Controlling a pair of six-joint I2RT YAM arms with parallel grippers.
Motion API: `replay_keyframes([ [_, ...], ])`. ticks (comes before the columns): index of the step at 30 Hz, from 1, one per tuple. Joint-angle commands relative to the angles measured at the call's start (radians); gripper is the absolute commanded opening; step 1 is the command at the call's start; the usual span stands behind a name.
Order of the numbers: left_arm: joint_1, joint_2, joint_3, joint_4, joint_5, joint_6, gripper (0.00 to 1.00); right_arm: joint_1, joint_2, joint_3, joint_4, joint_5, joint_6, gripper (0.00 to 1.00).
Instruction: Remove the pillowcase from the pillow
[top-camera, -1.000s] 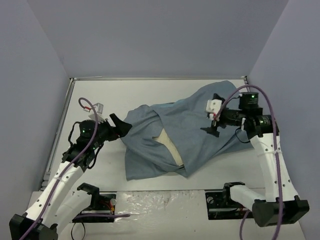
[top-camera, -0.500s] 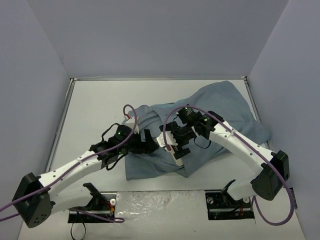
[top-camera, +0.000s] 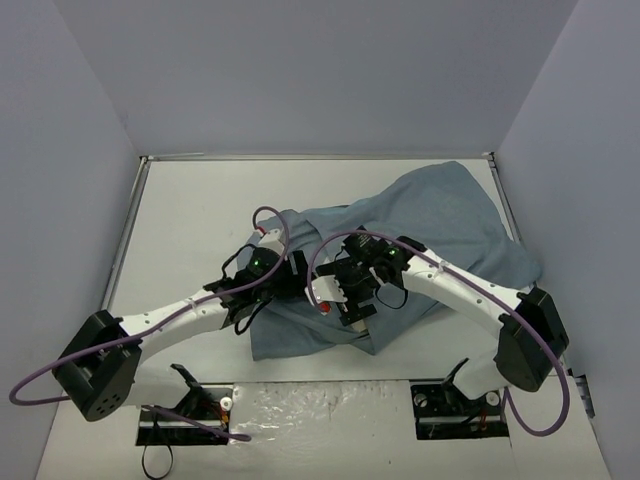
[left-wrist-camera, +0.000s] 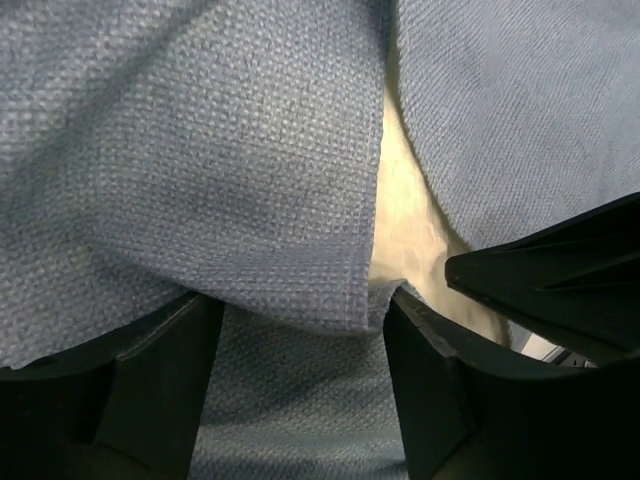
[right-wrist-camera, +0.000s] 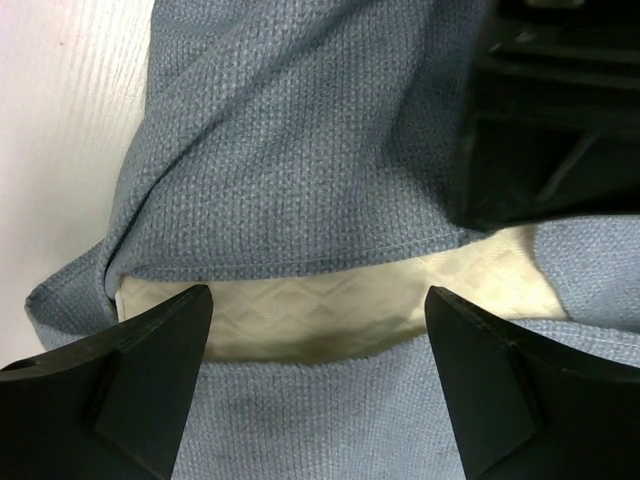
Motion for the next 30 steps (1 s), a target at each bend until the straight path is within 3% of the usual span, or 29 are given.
replay_keyframes([
  [1,0.002,-0.022,-0.028,0.132,-0.033,-0.046,0.61,-0.009,0.007,-0.032,0.028,0.010,0.028,0.82],
  [6,0.057,-0.032,-0.087,0.165,-0.015,-0.062,0.07,-0.014,0.075,-0.054,0.061,0.040,0.033,0.69],
  [7,0.066,-0.062,-0.122,0.163,-0.001,-0.066,0.03,-0.014,0.088,-0.052,0.063,0.041,0.036,0.67],
  [11,0.088,-0.209,-0.235,0.129,-0.024,-0.085,0.02,-0.023,0.104,-0.054,0.081,0.061,0.048,0.56],
  [14,0.094,-0.346,-0.307,0.076,-0.051,-0.108,0.02,-0.037,0.131,-0.051,0.107,0.067,0.074,0.38],
  [15,0.098,-0.375,-0.319,0.045,-0.064,-0.113,0.02,-0.043,0.137,-0.050,0.120,0.070,0.086,0.24],
  [16,0.098,-0.401,-0.328,0.028,-0.068,-0.113,0.02,-0.043,0.144,-0.049,0.136,0.072,0.114,0.16],
  [19,0.104,-0.469,-0.356,-0.018,-0.070,-0.107,0.02,-0.073,0.151,-0.011,0.156,0.061,0.164,0.00],
  [22,0.104,-0.464,-0.370,0.002,-0.033,-0.087,0.02,-0.157,0.115,0.076,0.158,0.003,0.220,0.00],
  [27,0.101,-0.316,-0.347,0.108,0.080,-0.044,0.02,-0.314,0.110,0.285,0.163,-0.101,0.359,0.00],
  [30,0.094,-0.233,-0.335,0.151,0.102,-0.035,0.02,-0.357,0.121,0.328,0.196,-0.181,0.460,0.00],
])
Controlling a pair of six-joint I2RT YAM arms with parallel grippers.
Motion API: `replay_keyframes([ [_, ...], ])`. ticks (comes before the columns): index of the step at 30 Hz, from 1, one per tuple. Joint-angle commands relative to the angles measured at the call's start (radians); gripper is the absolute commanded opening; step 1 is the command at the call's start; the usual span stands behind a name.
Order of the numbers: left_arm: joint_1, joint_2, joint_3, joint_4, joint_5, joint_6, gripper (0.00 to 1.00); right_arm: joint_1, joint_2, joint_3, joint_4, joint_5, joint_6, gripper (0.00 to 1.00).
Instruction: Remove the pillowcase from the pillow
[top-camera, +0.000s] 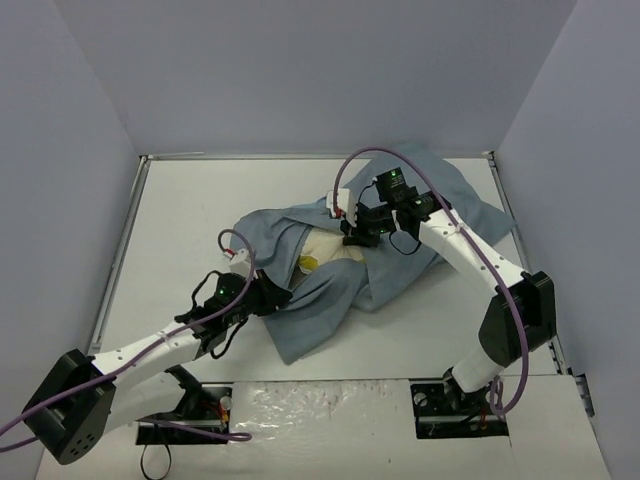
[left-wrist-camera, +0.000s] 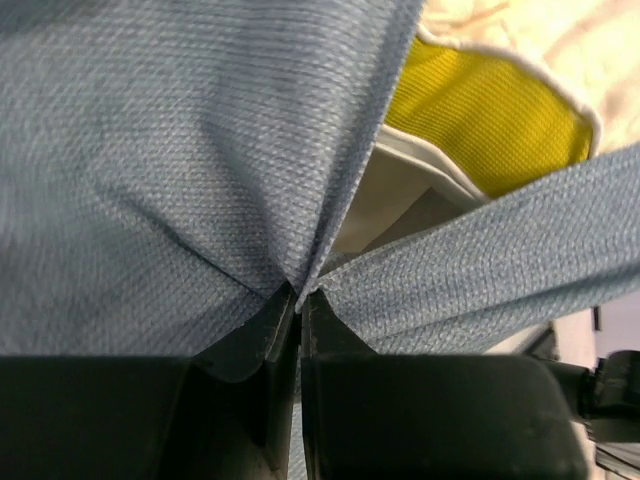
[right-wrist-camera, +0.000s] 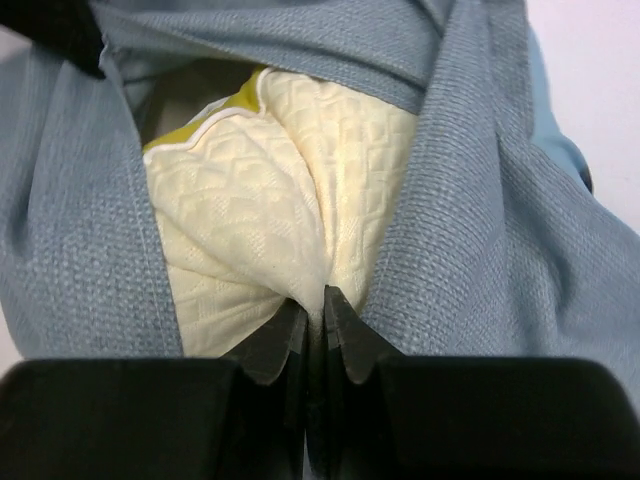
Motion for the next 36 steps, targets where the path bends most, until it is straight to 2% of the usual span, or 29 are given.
replay_keyframes([
  [1,-0.008,0.059,0.016,0.011,0.066,0.052,0.02,-0.069,-0.008,0.080,0.130,-0.019,0.146,0.00],
  [3,-0.017,0.070,0.018,0.036,0.083,0.058,0.02,-0.069,-0.010,0.057,0.238,0.025,0.260,0.00],
  [7,-0.036,0.075,0.033,0.082,0.193,0.095,0.02,-0.066,0.038,0.023,0.331,0.116,0.350,0.00],
  [11,-0.043,0.071,0.047,0.091,0.277,0.121,0.02,-0.053,0.102,-0.002,0.414,0.125,0.436,0.00],
  [18,-0.076,0.156,0.139,0.117,0.308,0.144,0.02,0.105,0.157,-0.040,0.496,0.220,0.545,0.00],
  [22,-0.108,0.211,0.192,0.111,0.317,0.154,0.02,0.106,0.165,-0.015,0.564,0.229,0.747,0.00],
  [26,-0.119,0.246,0.197,0.038,0.281,0.158,0.02,0.080,0.160,0.014,0.595,0.129,0.835,0.00],
  [31,-0.090,0.156,0.134,-0.070,0.068,0.135,0.02,-0.091,0.081,0.041,0.641,-0.048,0.903,0.00],
  [32,-0.076,0.115,0.127,-0.112,0.044,0.127,0.02,-0.111,0.067,0.038,0.649,-0.139,0.900,0.00],
  [34,-0.012,0.075,0.114,-0.159,-0.006,0.124,0.02,-0.149,0.021,0.029,0.647,-0.218,0.887,0.00],
  [36,0.042,0.010,0.107,-0.212,-0.041,0.118,0.02,-0.172,-0.026,0.003,0.628,-0.400,0.822,0.00],
])
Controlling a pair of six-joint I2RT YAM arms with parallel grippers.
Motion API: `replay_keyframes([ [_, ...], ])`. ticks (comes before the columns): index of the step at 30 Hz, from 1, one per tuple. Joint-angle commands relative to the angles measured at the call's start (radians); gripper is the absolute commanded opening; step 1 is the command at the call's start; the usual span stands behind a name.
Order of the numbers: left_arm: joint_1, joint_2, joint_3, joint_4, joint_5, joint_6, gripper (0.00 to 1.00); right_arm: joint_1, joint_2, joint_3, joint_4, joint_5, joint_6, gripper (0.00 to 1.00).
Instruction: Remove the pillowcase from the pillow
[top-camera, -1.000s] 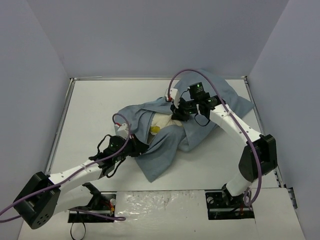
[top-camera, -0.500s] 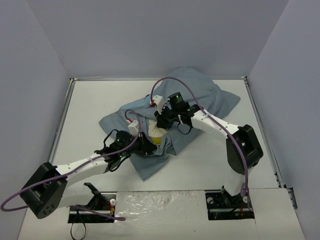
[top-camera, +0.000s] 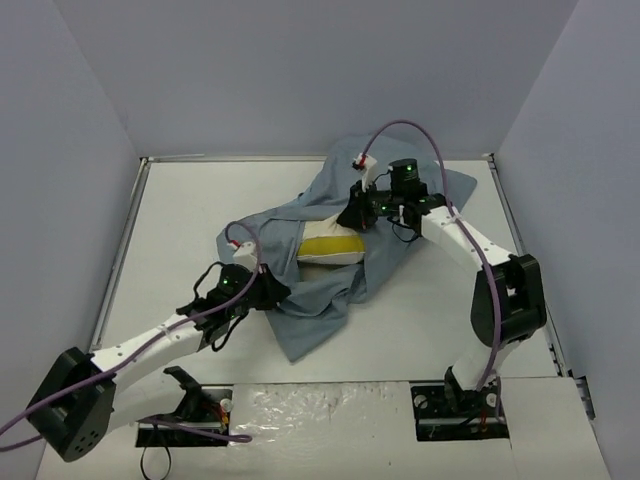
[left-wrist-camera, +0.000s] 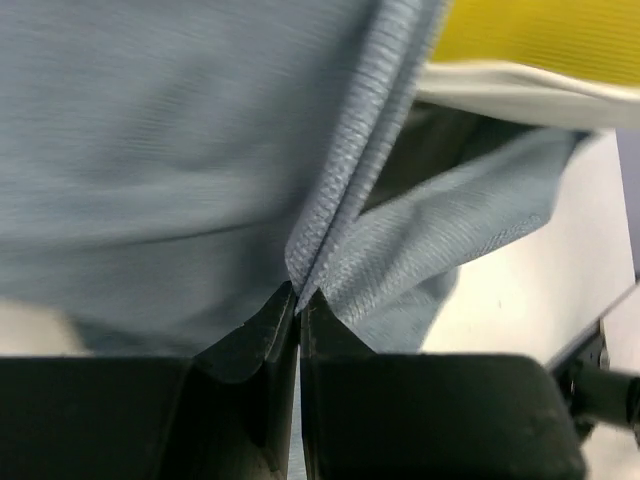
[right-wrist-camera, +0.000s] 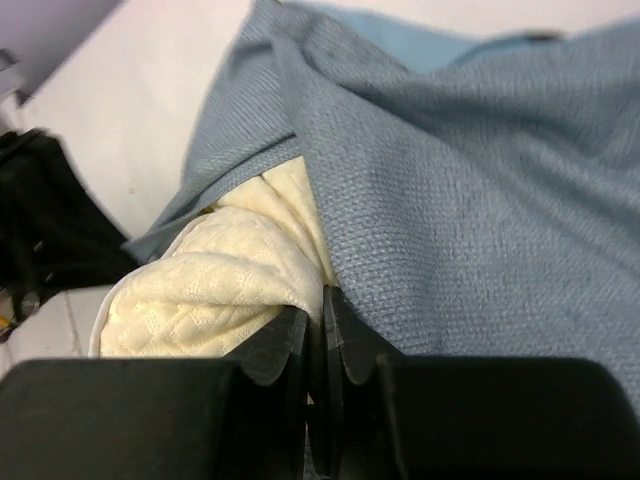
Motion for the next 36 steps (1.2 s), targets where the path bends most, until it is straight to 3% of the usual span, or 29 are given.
replay_keyframes([
  [1,0.105,-0.110,-0.018,-0.169,-0.082,-0.015,0.02,-0.049,-0.166,0.029,0.150,-0.285,-0.048,0.00],
  [4,0.168,-0.150,-0.003,-0.190,-0.136,-0.012,0.02,-0.077,-0.242,-0.003,0.078,-0.439,-0.140,0.00],
  [7,0.232,-0.140,0.020,-0.189,-0.147,-0.005,0.02,-0.092,-0.342,-0.032,-0.125,-0.439,-0.350,0.00],
  [8,0.258,-0.112,0.025,-0.177,-0.138,-0.002,0.02,-0.088,-0.361,-0.032,-0.231,-0.407,-0.455,0.00],
  [9,0.271,-0.098,0.034,-0.167,-0.130,0.000,0.02,-0.071,-0.388,-0.028,-0.420,-0.298,-0.660,0.00],
  [12,0.317,-0.033,0.047,-0.114,-0.081,-0.006,0.02,0.065,-0.443,-0.087,-0.569,-0.069,-0.830,0.00],
  [15,0.355,0.012,0.071,-0.074,-0.046,-0.018,0.02,0.168,-0.505,-0.230,-0.570,0.148,-0.872,0.00],
  [21,0.501,0.040,0.079,-0.034,-0.004,-0.057,0.02,0.170,-0.652,-0.354,-0.645,0.391,-1.019,0.00],
  [29,0.605,0.230,0.158,0.040,0.002,-0.111,0.02,0.133,-0.709,-0.311,-0.772,0.306,-1.125,0.00],
  [36,0.604,0.440,0.488,-0.095,-0.027,-0.063,0.02,0.130,-0.732,-0.293,-0.832,0.237,-1.150,0.00],
])
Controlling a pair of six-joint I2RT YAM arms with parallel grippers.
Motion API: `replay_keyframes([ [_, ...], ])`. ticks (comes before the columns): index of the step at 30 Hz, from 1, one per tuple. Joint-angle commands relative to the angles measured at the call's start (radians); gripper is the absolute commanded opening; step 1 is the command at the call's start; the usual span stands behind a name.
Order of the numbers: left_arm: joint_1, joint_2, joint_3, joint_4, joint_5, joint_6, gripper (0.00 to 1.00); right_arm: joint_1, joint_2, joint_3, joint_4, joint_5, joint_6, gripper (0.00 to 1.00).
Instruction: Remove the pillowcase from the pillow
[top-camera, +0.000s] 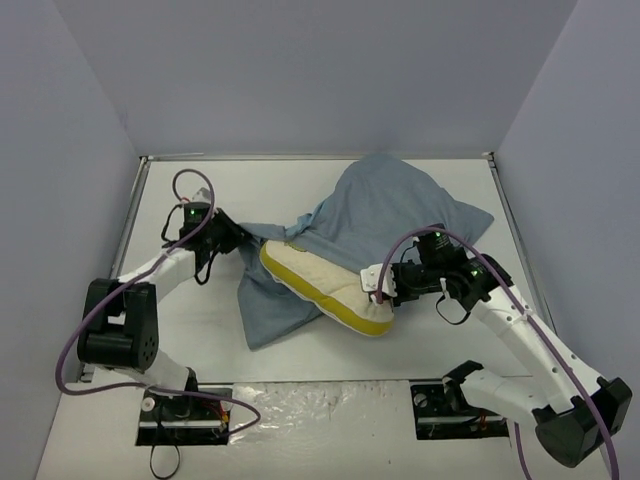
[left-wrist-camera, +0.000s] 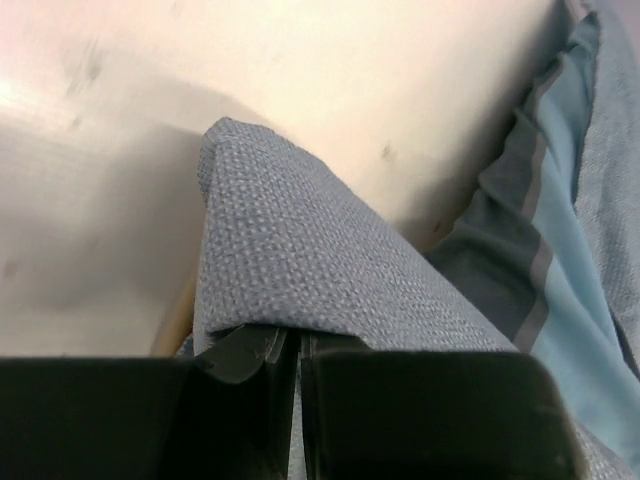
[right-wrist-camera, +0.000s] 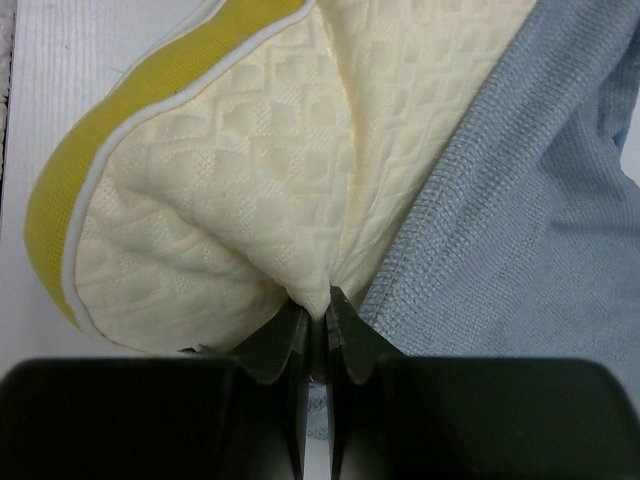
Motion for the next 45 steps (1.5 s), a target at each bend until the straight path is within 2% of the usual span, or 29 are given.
replay_keyframes([
  [1,0.057,0.044,0.160,-0.025,-0.156,0.062,0.02,-0.024,-0.047,0.027,-0.167,0.019,-0.019,0.00],
  [4,0.035,0.096,0.215,-0.048,-0.101,0.103,0.02,-0.021,-0.018,0.035,-0.160,-0.076,-0.023,0.00],
  [5,0.029,0.107,0.223,-0.053,-0.043,0.108,0.04,-0.016,0.014,0.050,-0.157,-0.102,-0.025,0.00],
  [8,0.029,0.083,0.223,-0.051,0.031,0.105,0.36,-0.006,0.093,0.084,-0.145,-0.163,-0.025,0.00],
  [9,0.031,0.022,0.223,-0.060,0.034,0.104,0.55,-0.003,0.110,0.088,-0.141,-0.167,-0.023,0.00],
  [12,0.032,-0.123,0.300,-0.202,-0.004,0.168,0.80,0.024,0.163,0.079,-0.078,-0.122,0.012,0.00],
  [16,0.034,-0.265,0.413,-0.365,-0.034,0.205,0.97,0.039,0.220,0.050,0.034,-0.079,0.087,0.11],
  [17,0.026,-0.320,0.406,-0.391,-0.030,0.200,0.97,0.040,0.223,0.050,0.044,-0.085,0.096,0.15],
  [18,0.011,-0.348,0.391,-0.401,-0.007,0.182,0.97,0.045,0.228,0.055,0.053,-0.087,0.108,0.29],
  [19,-0.003,-0.376,0.368,-0.413,0.004,0.165,0.97,0.047,0.226,0.059,0.062,-0.090,0.124,0.39],
  [20,-0.023,-0.441,0.292,-0.422,0.013,0.147,0.97,0.048,0.226,0.065,0.064,-0.097,0.132,0.51],
  [23,-0.121,-0.590,0.132,-0.372,0.045,0.026,0.97,0.044,0.220,0.145,0.062,-0.101,0.194,0.67],
  [24,-0.145,-0.632,0.037,-0.366,0.041,-0.029,0.97,0.039,0.225,0.177,0.062,-0.096,0.217,0.68],
  [27,-0.225,-0.793,-0.101,-0.381,-0.002,-0.103,0.97,-0.034,0.272,0.333,0.068,-0.117,0.349,0.72],
  [29,-0.271,-0.894,-0.154,-0.404,-0.044,-0.128,0.97,-0.157,0.329,0.432,0.091,-0.150,0.435,0.78],
  [31,-0.297,-0.946,-0.206,-0.419,-0.061,-0.145,0.97,-0.293,0.375,0.458,0.190,-0.170,0.625,0.79],
  [33,-0.313,-0.951,-0.241,-0.396,-0.055,-0.168,0.97,-0.358,0.412,0.447,0.290,-0.144,0.786,0.86],
  [35,-0.337,-0.921,-0.283,-0.328,-0.045,-0.186,0.97,-0.403,0.432,0.432,0.327,-0.030,0.837,0.89],
  [37,-0.363,-0.860,-0.304,-0.245,-0.048,-0.202,0.97,-0.430,0.456,0.418,0.370,0.033,0.892,1.00],
  [41,-0.460,-0.716,-0.300,-0.102,-0.108,-0.200,0.97,-0.506,0.501,0.421,0.406,0.039,0.946,1.00],
  [45,-0.584,-0.556,-0.269,-0.065,-0.218,-0.188,0.97,-0.579,0.558,0.456,0.412,0.062,0.954,1.00],
])
